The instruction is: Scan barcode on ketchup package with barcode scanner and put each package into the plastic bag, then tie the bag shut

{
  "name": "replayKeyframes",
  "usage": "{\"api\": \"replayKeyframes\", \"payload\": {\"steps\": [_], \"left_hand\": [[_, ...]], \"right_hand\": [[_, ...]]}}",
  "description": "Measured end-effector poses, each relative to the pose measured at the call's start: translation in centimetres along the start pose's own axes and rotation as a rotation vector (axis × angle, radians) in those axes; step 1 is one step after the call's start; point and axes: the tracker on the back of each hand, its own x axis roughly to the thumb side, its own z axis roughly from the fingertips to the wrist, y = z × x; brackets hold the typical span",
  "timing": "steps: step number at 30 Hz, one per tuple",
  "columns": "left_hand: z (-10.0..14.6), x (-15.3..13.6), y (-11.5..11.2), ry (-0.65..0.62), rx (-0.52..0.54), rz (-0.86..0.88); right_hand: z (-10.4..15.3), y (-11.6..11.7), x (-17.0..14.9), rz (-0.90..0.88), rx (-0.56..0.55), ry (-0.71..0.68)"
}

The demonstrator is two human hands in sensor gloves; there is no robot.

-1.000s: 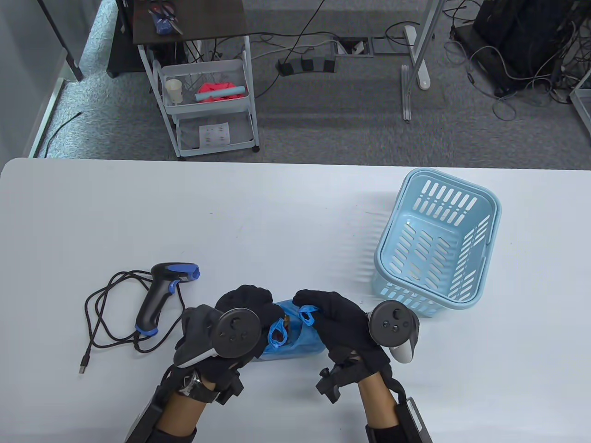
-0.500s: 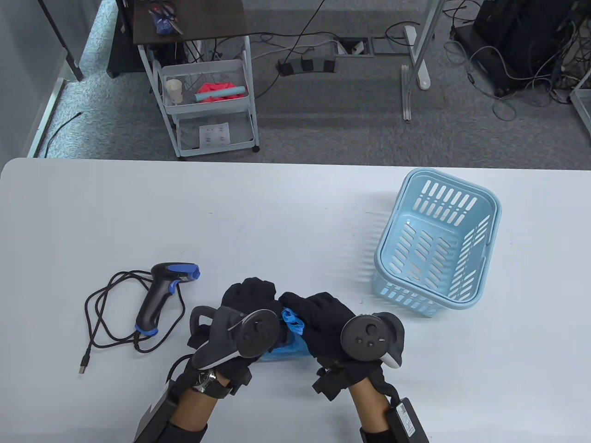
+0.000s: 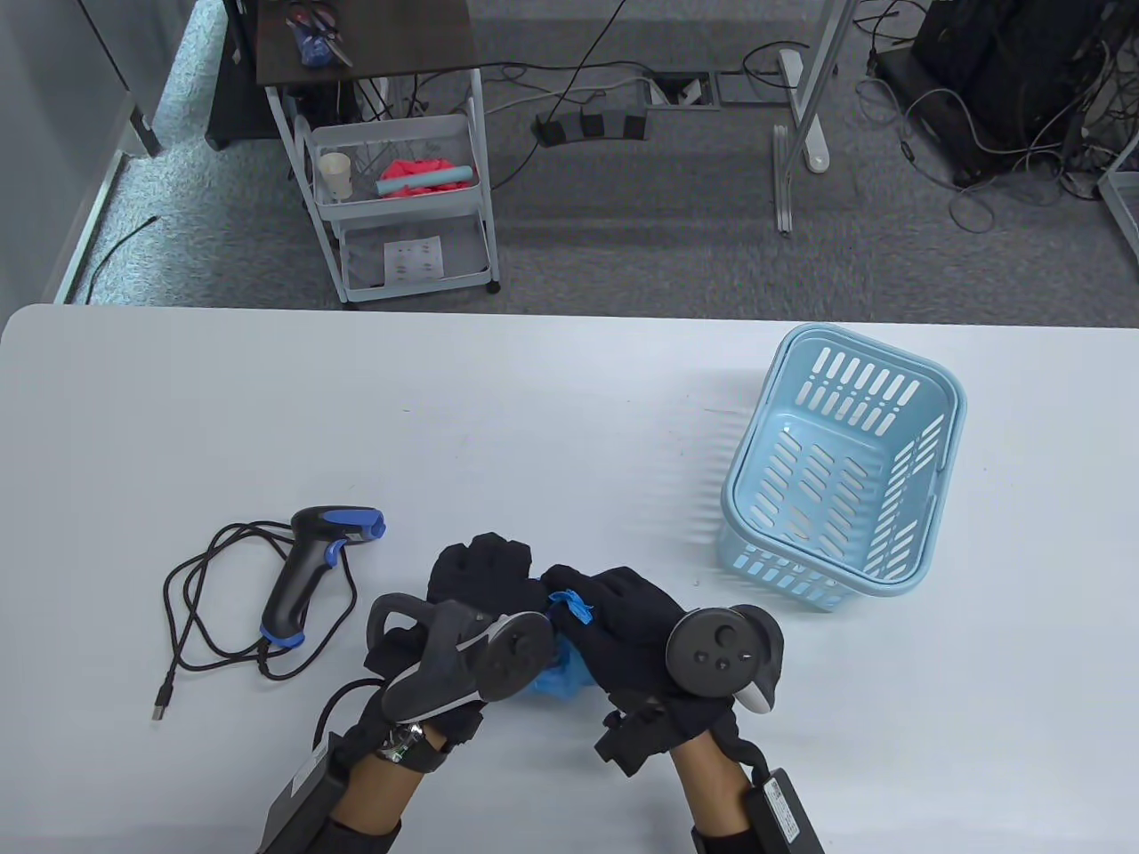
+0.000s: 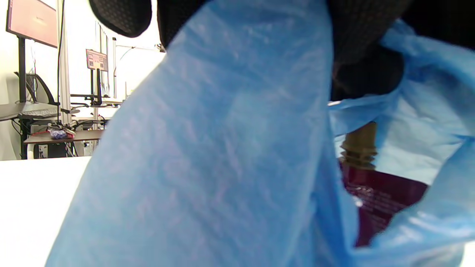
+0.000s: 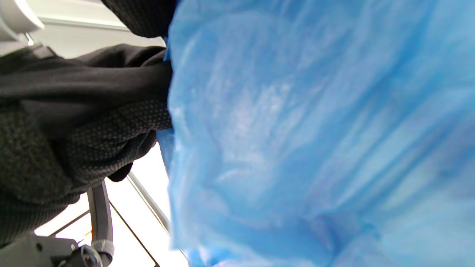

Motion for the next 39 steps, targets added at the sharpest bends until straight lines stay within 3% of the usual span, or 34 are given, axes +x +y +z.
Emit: {"api": "replayKeyframes", "payload": {"steps": [13,18,29,39], "left_hand": [[0.8,-2.1,3.6,-0.029,0.072,0.375],[0.4,-0.5,3.4,-0.091,0.010,0.279],[0.4,0.6,3.1,-0.140,0.065,0.254],[0.5,-1.1,3.8,-0.099,0.079,0.388]], "right_hand": [[-0.2,-0.6,-0.4,-0.054,0.073,0.000],[-0.4,-0.5,0.0,-0.026,0.119,-0.010],[-0.5,-0.6,-0.2,-0.067,0.152,0.005],[-0.3,-1.4,-2.2,-0.271,0.137,0.034]]}}
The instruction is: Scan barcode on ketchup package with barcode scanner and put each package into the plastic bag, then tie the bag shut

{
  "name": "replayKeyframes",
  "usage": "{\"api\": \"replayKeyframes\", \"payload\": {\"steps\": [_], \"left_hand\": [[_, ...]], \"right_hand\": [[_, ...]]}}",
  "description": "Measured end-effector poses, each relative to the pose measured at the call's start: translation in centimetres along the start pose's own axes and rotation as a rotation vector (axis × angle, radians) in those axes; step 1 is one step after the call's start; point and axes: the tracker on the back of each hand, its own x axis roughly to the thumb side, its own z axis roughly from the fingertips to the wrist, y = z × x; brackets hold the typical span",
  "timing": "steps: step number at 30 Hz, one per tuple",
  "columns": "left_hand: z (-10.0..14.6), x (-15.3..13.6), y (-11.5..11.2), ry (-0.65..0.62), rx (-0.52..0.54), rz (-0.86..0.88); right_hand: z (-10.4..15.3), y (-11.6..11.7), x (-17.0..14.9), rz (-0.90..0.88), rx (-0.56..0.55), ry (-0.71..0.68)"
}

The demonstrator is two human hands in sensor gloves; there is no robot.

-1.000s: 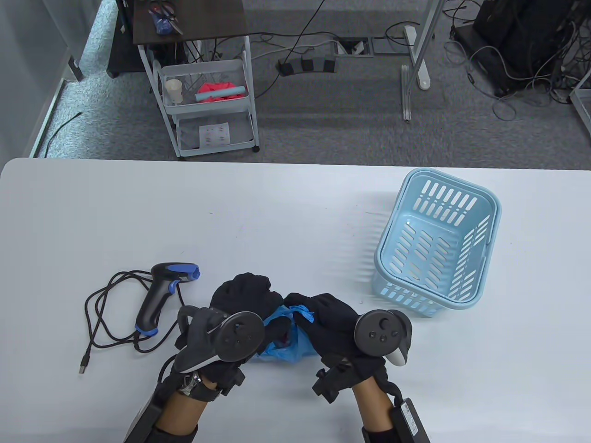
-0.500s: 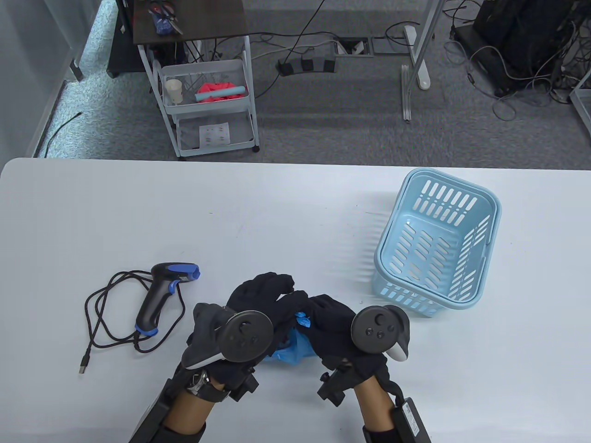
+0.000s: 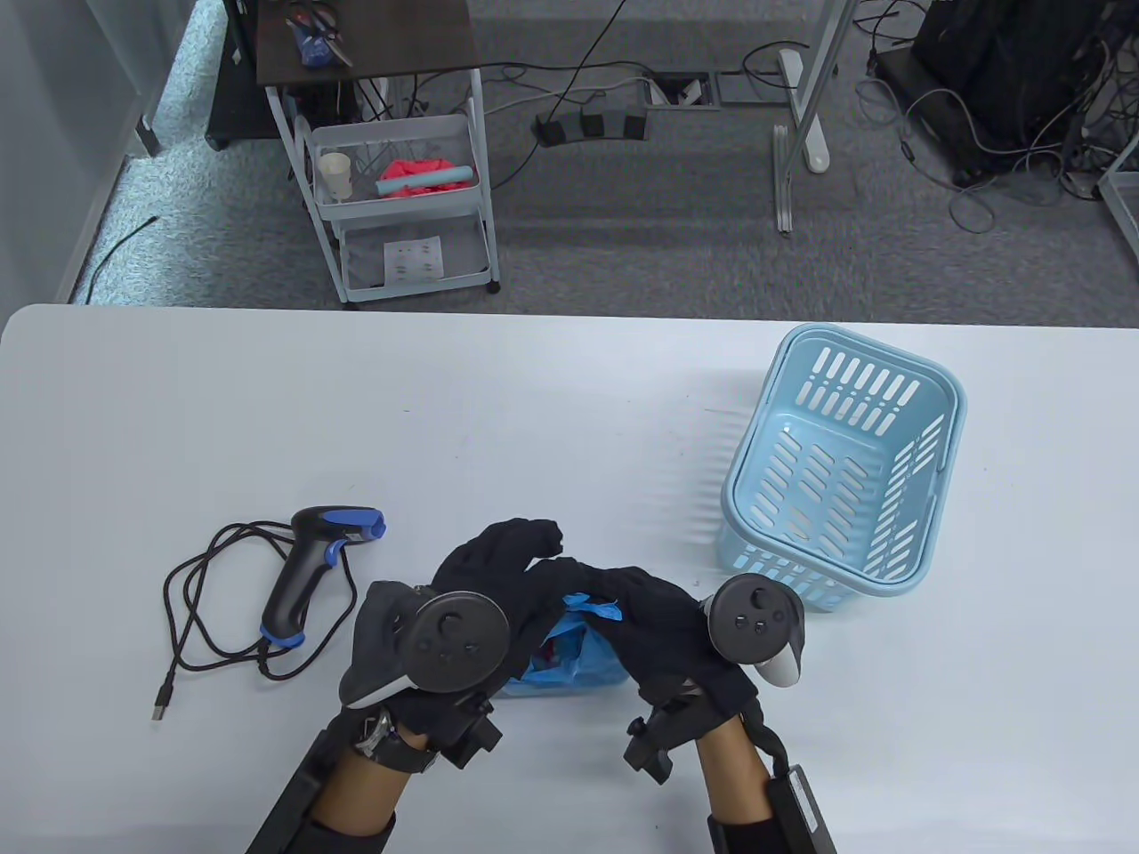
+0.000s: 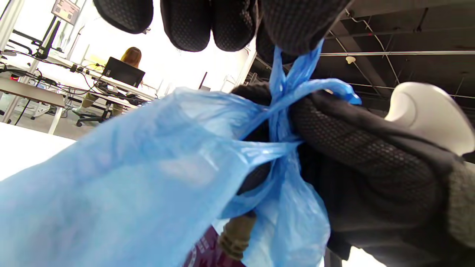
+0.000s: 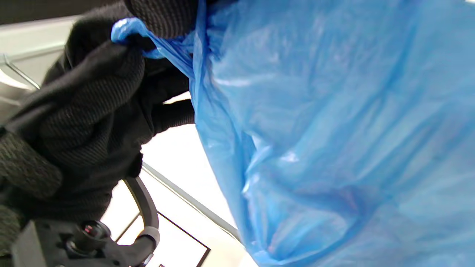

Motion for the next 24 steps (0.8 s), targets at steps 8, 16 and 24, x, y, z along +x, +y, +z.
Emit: {"api": "replayKeyframes", "payload": {"steps": [8,16,24], "left_hand": [[0.8,-1.2,0.0,0.003,0.008,0.019],[0.7,-1.9,-2.7,0.053,-0.178,-0.198],[-0.8,-1.4,-4.6,0.116,-0.184,-0.153]], "right_hand": [[0.1,-0.3,-0.6,-0.097,-0.035,0.006],[0.1,-0.2,-0.4,-0.081,-0.047,0.002],[0.1,0.0,0.2,-0.057,-0.003,-0.018]]}}
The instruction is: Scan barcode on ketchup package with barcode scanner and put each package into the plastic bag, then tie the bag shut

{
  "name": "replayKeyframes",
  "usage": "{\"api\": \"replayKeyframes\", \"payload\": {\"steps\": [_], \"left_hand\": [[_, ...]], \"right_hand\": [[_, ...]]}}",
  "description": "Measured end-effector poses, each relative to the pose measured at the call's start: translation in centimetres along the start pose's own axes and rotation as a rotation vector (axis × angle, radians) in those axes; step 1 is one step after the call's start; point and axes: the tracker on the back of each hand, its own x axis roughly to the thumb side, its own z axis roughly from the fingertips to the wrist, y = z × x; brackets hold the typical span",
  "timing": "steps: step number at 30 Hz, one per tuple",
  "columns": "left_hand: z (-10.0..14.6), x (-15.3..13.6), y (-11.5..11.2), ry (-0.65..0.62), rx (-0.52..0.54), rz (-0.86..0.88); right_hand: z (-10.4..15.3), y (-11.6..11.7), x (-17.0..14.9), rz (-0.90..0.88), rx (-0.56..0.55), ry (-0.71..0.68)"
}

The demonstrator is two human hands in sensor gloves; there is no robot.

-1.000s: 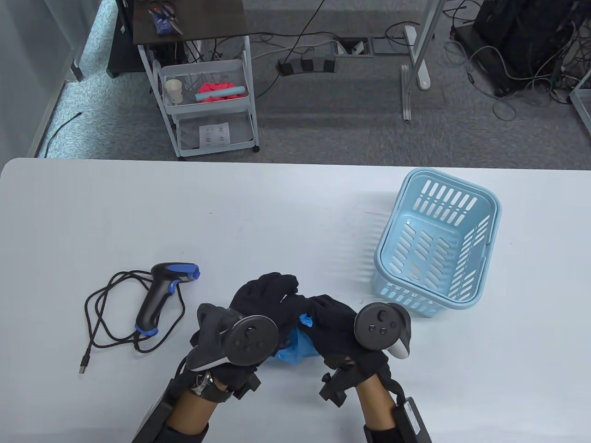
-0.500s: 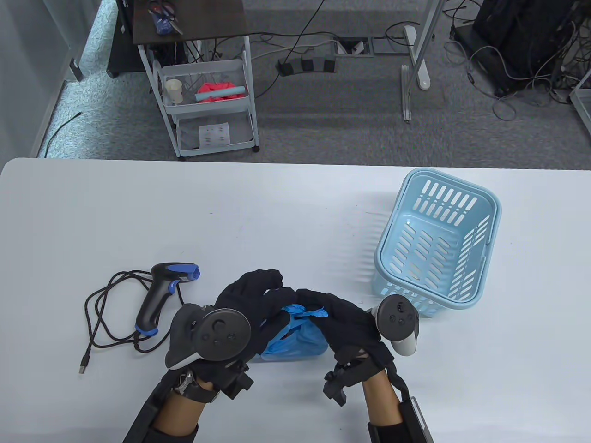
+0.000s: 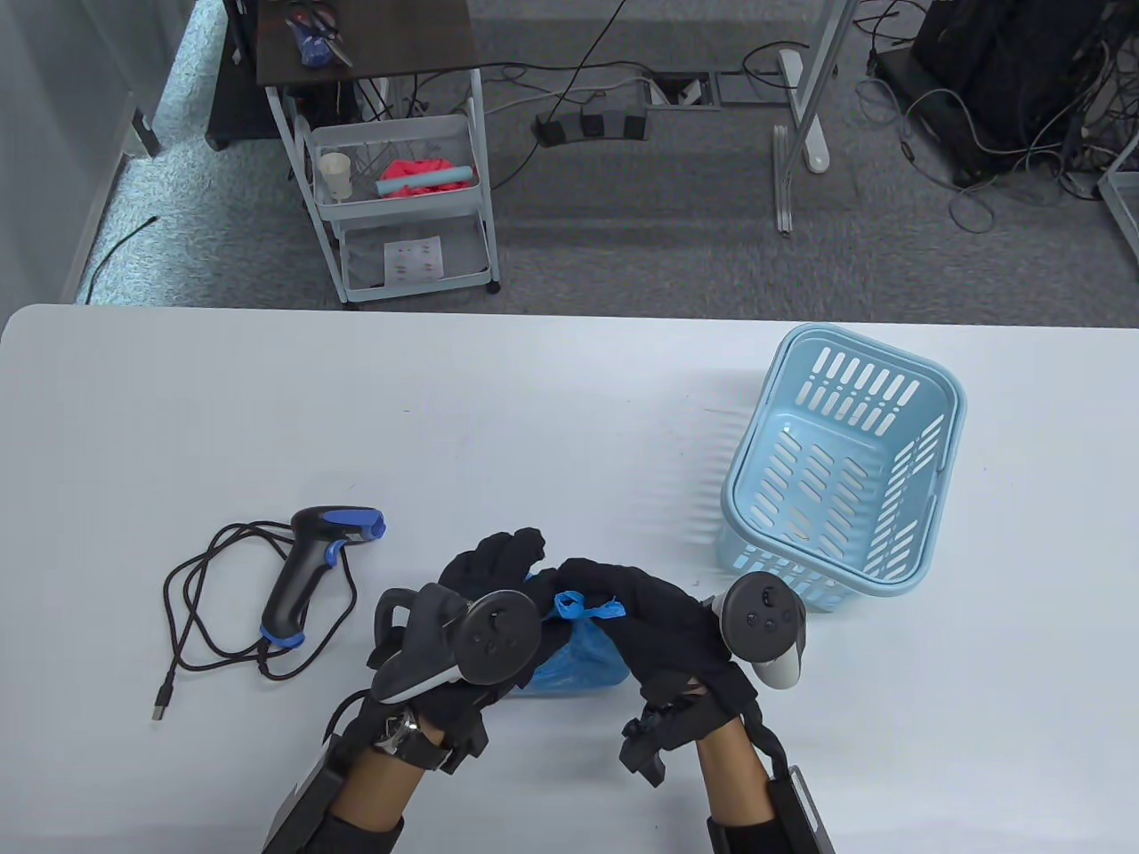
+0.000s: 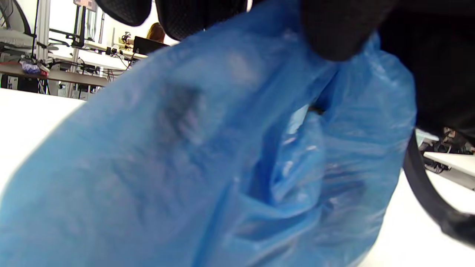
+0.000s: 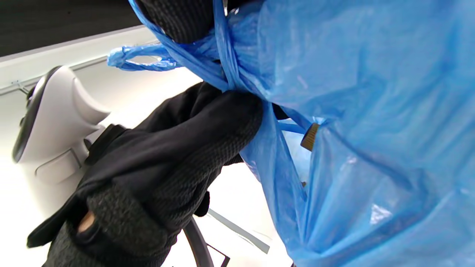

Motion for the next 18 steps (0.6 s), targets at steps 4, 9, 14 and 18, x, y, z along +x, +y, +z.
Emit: {"api": "replayKeyframes", "payload": {"steps": [4,9,14,18], "left_hand": [[-0.2,-0.7,0.1,0.009,-0.016,0.072],[-0.4,-2.1,0.2,-0.001,-0.069,0.243],[-0.5,-3.2,0.2,-0.030,-0.118,0.390],[-0.5,-3.8,0.1,-0.051,-0.145,0.480]], "right_hand": [[0.0,-0.1,0.0,0.007,0.058,-0.007],[-0.1,0.0,0.1,0.023,0.114,-0.017],[-0.1,0.1,0.2,0.081,0.080,-0.004],[-0.1,0.4,0.5,0.177,0.035,0.004]]}}
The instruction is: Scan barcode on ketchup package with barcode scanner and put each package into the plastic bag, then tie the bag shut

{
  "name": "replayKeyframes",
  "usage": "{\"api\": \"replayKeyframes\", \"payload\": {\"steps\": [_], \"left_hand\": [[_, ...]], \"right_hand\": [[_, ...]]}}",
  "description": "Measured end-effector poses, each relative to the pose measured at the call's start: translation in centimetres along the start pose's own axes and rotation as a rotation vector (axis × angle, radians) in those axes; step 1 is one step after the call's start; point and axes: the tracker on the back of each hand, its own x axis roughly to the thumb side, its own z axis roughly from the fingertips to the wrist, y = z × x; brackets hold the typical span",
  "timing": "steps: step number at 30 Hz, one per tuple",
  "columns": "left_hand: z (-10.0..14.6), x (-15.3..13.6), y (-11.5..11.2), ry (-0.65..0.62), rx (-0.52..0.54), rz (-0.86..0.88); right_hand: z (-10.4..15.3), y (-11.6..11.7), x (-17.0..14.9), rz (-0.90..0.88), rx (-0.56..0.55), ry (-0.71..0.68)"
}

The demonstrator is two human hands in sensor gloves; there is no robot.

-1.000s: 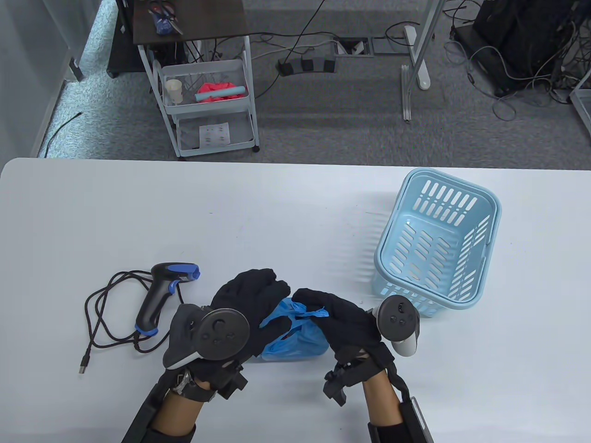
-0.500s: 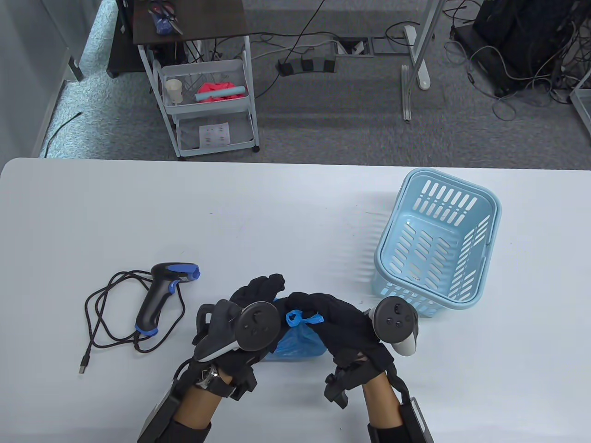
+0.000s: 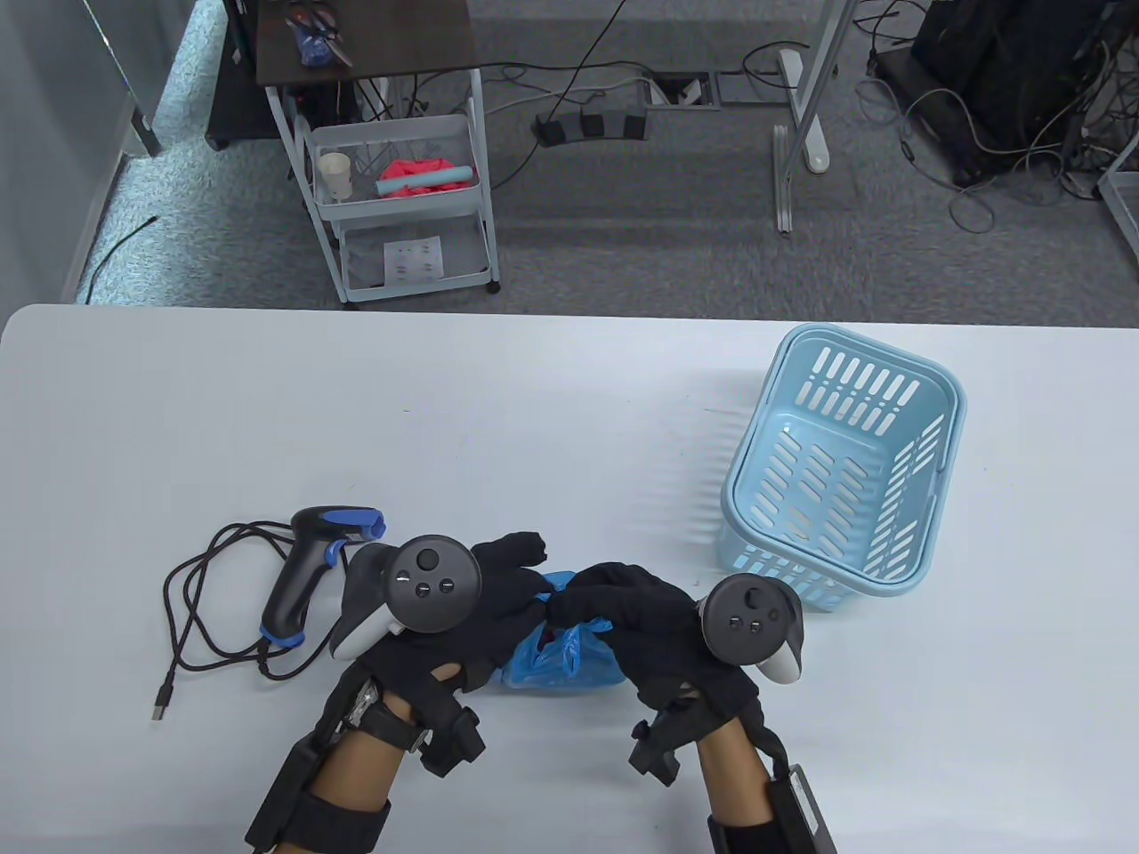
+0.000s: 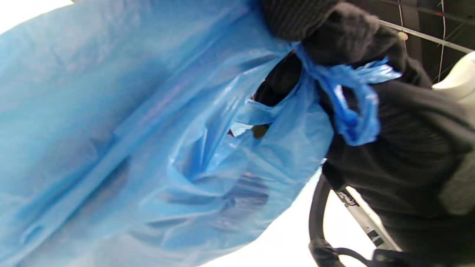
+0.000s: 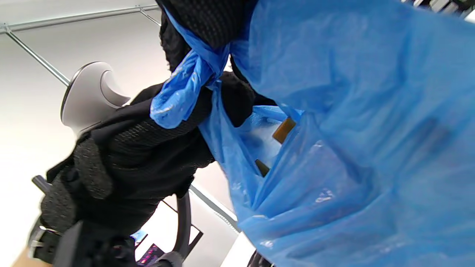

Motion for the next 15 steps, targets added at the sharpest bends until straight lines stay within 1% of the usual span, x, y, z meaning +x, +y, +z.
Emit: {"api": "replayKeyframes", "payload": {"steps": [5,7,9,12,15], "left_hand": [[0.1,-0.8,0.0,-0.043,-0.026,0.078],[0.2,-0.8,-0.1,-0.060,-0.051,0.096],[0.2,-0.6,-0.3,-0.046,-0.025,0.054],[0.1,-0.1,-0.6,-0.013,0.046,-0.032],[0.0,0.4,-1.1,0.024,0.117,-0.108]], "right_hand": [[0.1,0.3,0.4,0.089,-0.074,-0.004],[0.1,0.4,0.5,0.125,-0.086,-0.006],[0.1,0.6,0.7,0.151,-0.116,-0.006],[0.2,0.8,0.9,0.185,-0.134,-0.004],[0.2,0.9,1.0,0.150,-0.128,-0.002]]}}
